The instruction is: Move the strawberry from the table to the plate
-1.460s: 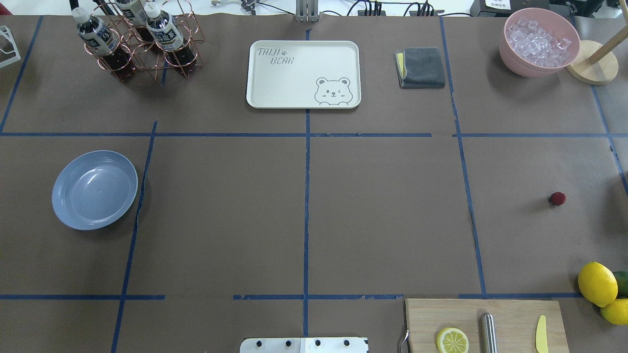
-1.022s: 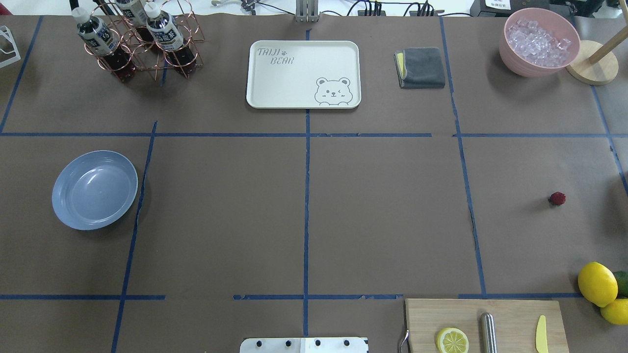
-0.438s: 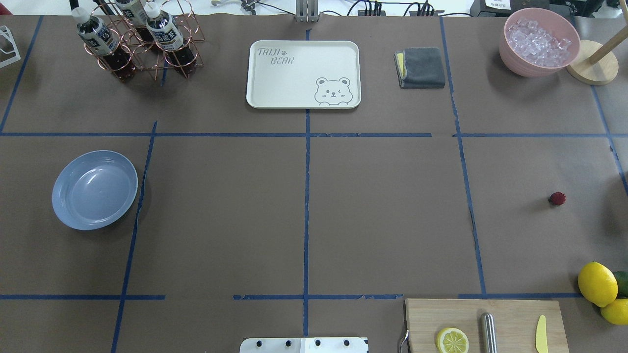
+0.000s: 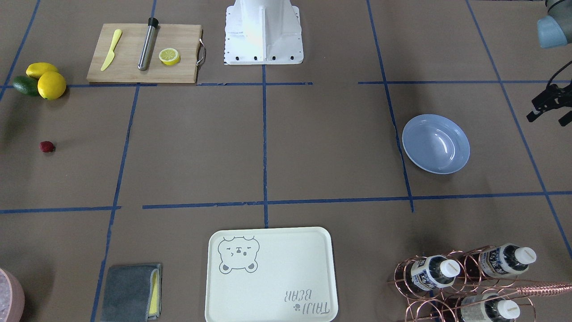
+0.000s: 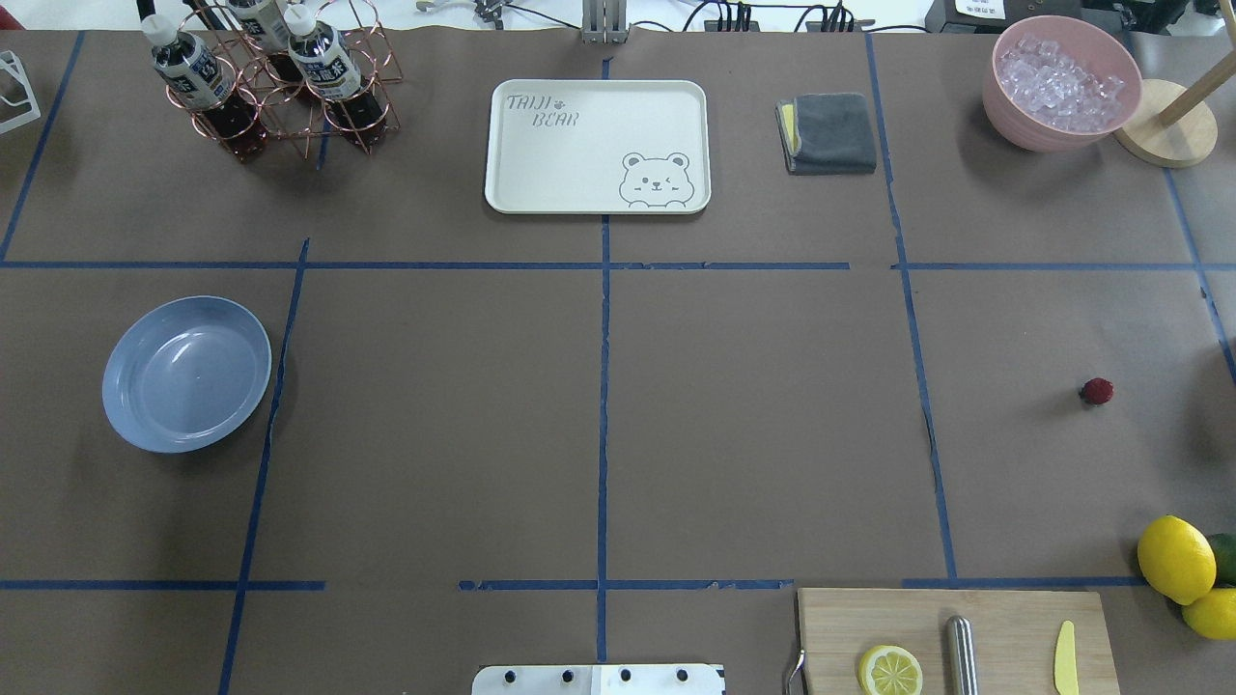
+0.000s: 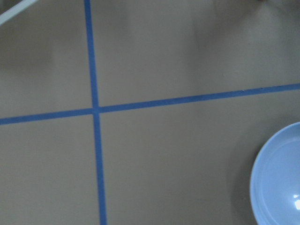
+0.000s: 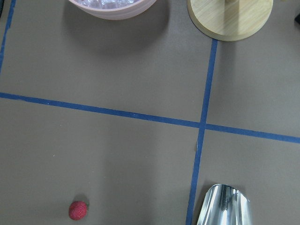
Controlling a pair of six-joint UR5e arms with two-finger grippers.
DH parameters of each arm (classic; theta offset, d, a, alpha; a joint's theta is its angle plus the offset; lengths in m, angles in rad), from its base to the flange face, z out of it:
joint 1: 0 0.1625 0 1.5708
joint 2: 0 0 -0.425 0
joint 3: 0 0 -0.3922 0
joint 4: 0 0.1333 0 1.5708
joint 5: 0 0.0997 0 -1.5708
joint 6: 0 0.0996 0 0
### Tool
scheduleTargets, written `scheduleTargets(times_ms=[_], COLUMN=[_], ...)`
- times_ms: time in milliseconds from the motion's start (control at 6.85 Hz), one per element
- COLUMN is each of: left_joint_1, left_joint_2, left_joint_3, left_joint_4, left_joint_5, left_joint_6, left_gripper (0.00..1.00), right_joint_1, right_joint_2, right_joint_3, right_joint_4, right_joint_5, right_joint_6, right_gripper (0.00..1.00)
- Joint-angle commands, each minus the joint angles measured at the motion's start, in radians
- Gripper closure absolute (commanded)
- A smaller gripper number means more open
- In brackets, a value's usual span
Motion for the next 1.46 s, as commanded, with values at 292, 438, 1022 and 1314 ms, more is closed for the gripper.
scheduleTargets(times_ms=[292, 438, 1022, 1314], left_joint_1=[0.316, 0.346, 0.367, 0.37], left_joint_2=[-0.021, -0.052, -0.11, -0.11], left_joint_3=[0.03, 0.066, 0.135, 0.141], left_joint_4=[-0.213, -0.215, -0.213, -0.215], left_joint_5=[0.215, 0.253, 0.288, 0.299], left_joint_6=[-0.446, -0.469, -0.468, -0.468], left_gripper=[0.08, 0.11, 0.36, 0.59], right_joint_1=[-0.007, -0.007, -0.012, -0.012], right_joint_2=[0.033, 0.033, 0.034, 0.035], right_joint_3=[0.007, 0.005, 0.005, 0.007], right_joint_4=[0.003, 0.003, 0.001, 0.001], right_joint_5=[0.004, 0.003, 0.003, 0.004], right_joint_6=[0.102, 0.102, 0.103, 0.103], right_gripper=[0.0, 0.0, 0.0, 0.0])
